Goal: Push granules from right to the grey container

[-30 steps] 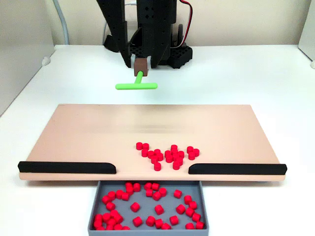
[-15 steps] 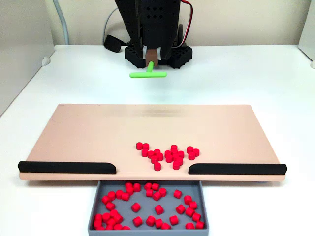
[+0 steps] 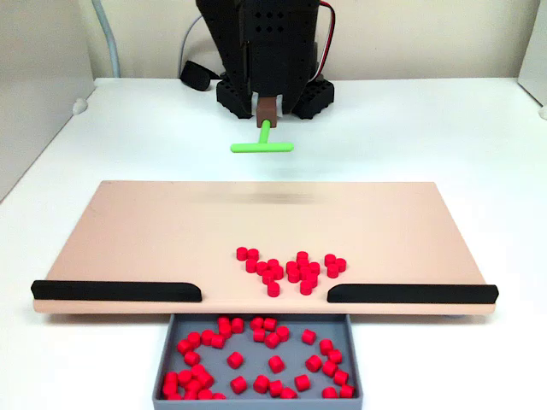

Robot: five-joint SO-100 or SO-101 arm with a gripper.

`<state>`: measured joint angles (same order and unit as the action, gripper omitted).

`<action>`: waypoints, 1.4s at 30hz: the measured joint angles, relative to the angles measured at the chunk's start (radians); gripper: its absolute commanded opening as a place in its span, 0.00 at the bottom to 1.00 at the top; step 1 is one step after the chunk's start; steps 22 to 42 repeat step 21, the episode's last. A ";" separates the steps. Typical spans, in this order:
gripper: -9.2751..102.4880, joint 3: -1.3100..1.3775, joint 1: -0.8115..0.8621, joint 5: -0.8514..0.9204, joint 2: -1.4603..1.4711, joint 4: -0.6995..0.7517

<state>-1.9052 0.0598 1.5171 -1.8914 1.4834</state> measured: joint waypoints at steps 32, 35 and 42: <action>0.09 0.000 0.015 0.000 0.000 0.000; 0.09 0.000 0.015 0.000 0.000 0.000; 0.09 0.000 0.015 0.000 0.000 0.000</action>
